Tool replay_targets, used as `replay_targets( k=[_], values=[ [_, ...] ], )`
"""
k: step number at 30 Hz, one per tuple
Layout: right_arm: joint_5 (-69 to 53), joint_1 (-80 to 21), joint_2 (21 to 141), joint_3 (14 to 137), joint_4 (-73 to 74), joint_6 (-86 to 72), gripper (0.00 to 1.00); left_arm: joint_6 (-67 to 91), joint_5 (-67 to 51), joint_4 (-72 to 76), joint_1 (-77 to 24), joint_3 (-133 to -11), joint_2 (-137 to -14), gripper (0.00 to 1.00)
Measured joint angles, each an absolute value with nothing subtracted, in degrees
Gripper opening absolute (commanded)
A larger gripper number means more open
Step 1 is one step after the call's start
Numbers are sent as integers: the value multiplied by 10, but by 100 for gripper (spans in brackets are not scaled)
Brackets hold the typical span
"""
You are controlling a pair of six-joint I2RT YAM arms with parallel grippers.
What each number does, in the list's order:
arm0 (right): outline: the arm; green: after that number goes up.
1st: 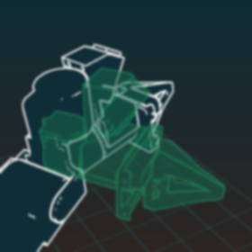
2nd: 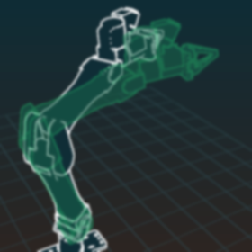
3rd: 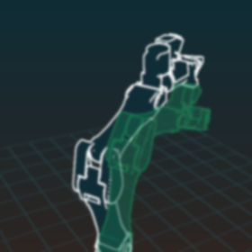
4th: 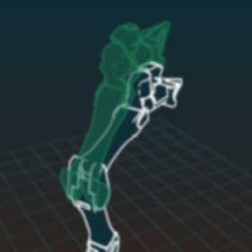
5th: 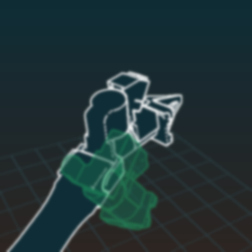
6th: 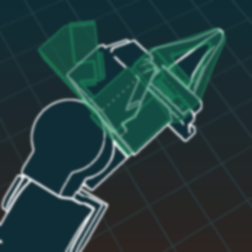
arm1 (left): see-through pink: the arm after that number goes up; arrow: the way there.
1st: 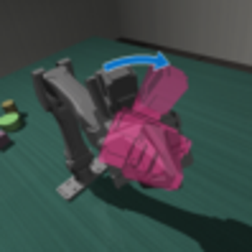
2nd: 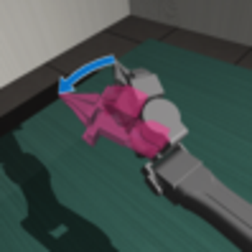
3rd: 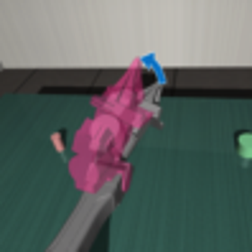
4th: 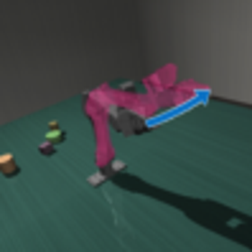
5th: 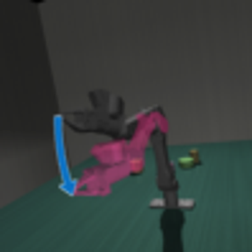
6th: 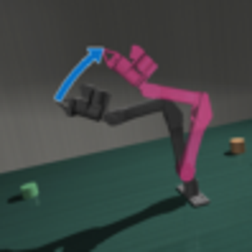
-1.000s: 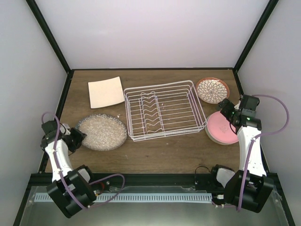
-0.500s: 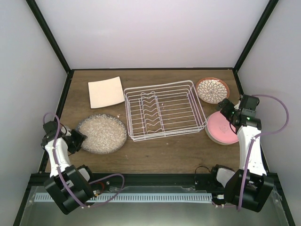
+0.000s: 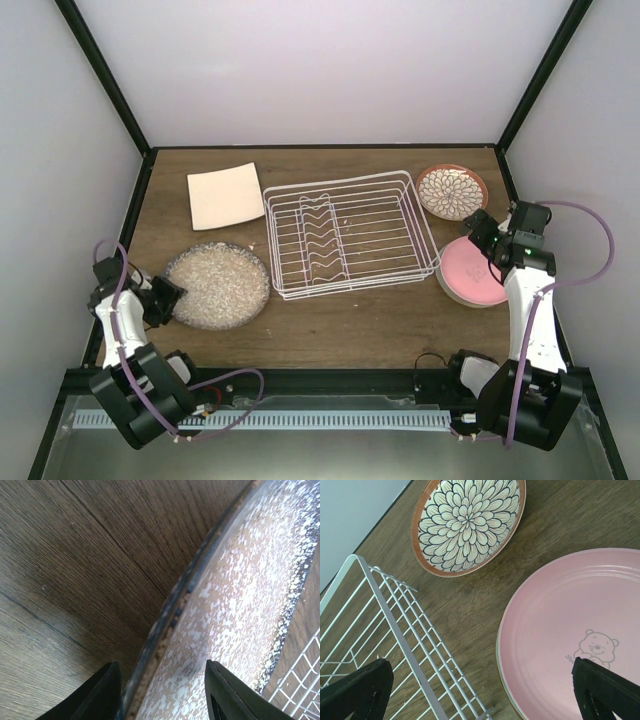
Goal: Unload the plates from the dish rack
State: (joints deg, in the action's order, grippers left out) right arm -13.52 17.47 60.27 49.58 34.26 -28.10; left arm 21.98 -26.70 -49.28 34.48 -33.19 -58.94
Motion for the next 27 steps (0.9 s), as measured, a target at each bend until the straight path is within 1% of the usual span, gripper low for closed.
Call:
replay_targets(
  k=[6,15,21,27],
  values=[
    [-135,175,602,496,343,-281,100,221,-257,-491,345,-332,-604,51],
    [-132,175,598,496,343,-284,100,220,-240,-489,345,-332,-633,52],
    [-132,175,593,496,343,-291,100,220,-232,-487,345,-332,-649,57],
    [-128,175,586,496,343,-294,100,217,-225,-486,345,-337,-672,57]
  ],
)
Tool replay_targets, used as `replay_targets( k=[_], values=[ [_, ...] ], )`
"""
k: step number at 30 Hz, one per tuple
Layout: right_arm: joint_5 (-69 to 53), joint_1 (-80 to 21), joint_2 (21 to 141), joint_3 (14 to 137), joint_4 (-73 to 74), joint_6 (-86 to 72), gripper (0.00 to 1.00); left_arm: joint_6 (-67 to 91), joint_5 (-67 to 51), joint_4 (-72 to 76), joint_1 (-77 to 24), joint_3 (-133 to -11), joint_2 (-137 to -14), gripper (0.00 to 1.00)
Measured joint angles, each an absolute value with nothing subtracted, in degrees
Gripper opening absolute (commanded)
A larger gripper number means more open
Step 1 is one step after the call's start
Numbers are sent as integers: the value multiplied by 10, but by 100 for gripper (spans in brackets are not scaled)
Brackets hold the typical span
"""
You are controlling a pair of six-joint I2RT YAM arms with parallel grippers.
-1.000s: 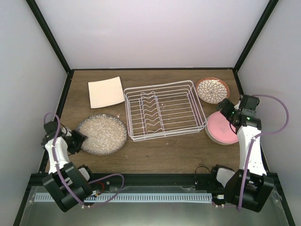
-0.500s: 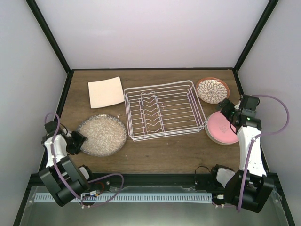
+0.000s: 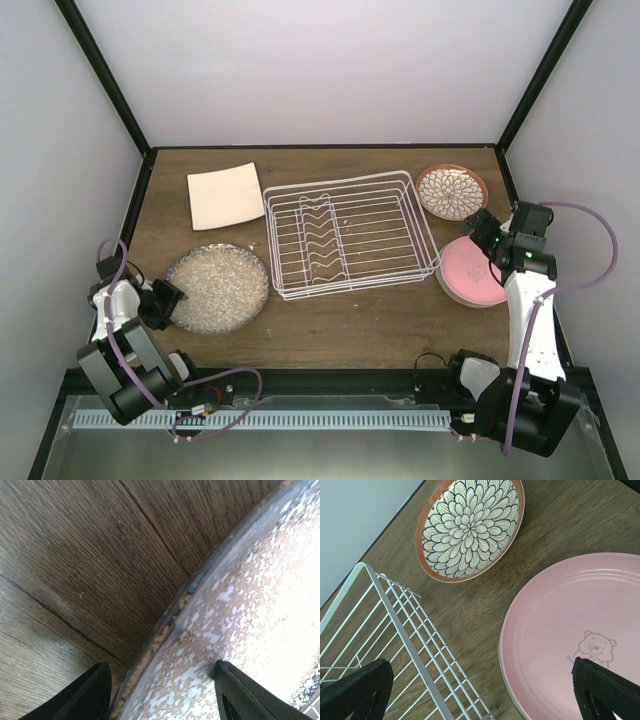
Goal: Unload the plates from the dish rack
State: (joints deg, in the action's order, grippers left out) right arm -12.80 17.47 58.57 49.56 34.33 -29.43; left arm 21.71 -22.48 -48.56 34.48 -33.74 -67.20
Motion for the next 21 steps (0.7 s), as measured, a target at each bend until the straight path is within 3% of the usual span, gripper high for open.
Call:
replay_targets(
  k=[13,21],
  values=[
    [-124,175,578,495,344,-296,100,209,-209,-484,345,-344,-699,65],
    [-124,175,577,495,344,-298,100,209,-207,-484,345,-348,-713,82]
  ],
)
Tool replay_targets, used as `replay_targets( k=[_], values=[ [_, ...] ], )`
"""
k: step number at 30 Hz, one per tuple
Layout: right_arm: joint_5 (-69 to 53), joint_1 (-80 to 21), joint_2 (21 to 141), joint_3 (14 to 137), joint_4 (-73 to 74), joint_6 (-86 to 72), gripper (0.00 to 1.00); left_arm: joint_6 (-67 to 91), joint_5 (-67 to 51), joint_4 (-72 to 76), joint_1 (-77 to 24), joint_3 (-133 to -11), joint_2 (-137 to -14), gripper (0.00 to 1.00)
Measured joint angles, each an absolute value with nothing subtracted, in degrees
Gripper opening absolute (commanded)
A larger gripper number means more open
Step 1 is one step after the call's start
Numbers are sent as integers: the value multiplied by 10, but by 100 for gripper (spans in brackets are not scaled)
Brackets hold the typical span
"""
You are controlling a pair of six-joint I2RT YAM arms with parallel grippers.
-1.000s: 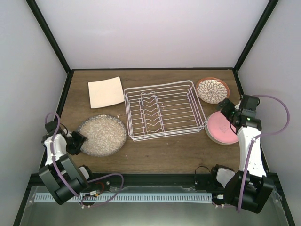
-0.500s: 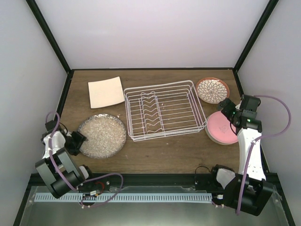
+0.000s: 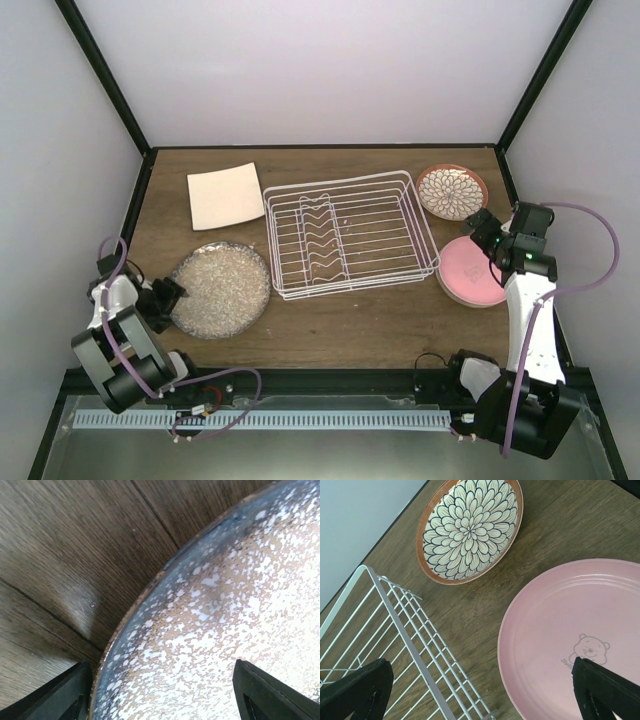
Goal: Unload the plates from the dish rack
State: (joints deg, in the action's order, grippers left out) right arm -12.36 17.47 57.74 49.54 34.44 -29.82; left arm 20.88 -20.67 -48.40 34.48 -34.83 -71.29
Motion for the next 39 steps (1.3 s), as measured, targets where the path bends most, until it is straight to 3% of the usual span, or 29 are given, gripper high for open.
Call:
replay_targets(
  k=[7,19,30,39],
  values=[
    [-121,175,570,495,347,-301,100,206,-214,-492,345,-369,-726,100],
    [-113,175,581,496,356,-300,100,159,-179,-525,345,-581,-742,100],
    [-118,175,595,494,352,-309,100,87,-252,-522,328,-623,-785,100],
    [-123,175,598,480,340,-311,100,17,-356,-511,248,-655,-795,100]
  ],
)
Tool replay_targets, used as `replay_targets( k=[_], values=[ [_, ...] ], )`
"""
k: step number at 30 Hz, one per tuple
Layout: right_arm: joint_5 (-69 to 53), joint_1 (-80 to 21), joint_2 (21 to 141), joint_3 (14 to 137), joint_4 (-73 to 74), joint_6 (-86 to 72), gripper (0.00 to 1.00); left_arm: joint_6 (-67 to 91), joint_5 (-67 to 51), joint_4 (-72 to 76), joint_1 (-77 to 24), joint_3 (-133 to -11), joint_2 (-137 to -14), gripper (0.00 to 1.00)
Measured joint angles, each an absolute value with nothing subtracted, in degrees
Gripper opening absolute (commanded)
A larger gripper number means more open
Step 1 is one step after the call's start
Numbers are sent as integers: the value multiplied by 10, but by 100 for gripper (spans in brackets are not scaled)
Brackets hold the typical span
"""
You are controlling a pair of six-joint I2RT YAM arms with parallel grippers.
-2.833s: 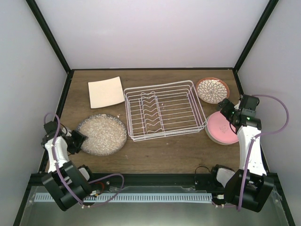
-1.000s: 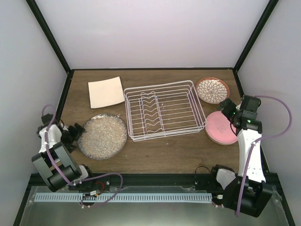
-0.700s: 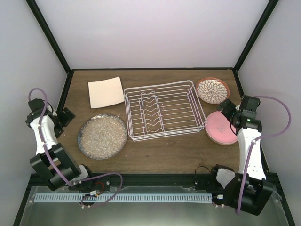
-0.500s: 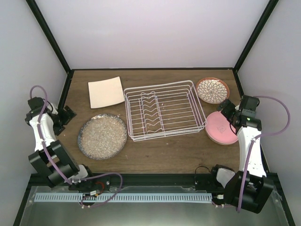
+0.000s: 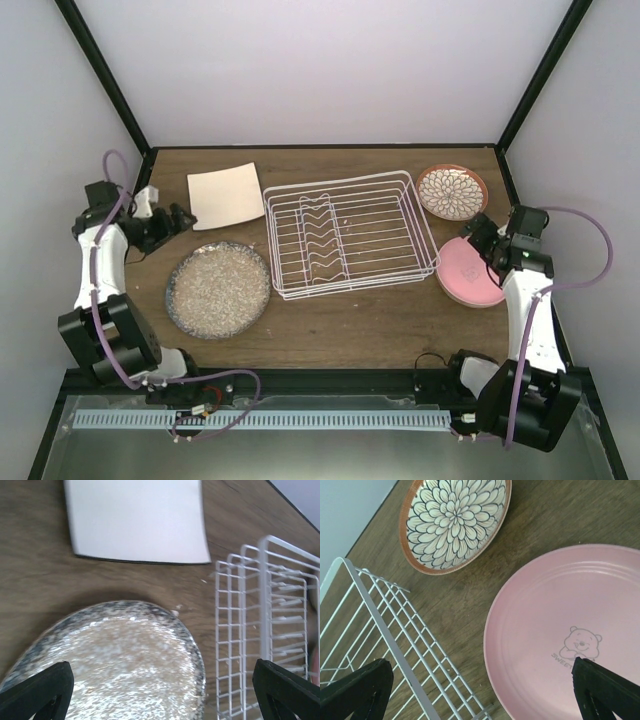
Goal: Unload the plates from the dish rack
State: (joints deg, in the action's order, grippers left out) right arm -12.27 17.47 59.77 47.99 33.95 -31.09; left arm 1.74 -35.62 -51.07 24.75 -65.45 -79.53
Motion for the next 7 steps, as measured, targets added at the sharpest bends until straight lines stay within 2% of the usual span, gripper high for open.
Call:
replay_targets(
  k=[7],
  values=[
    [-149,175,617,453,329,-308,100,-27,-398,-510,152,-693,-806,100]
  ],
)
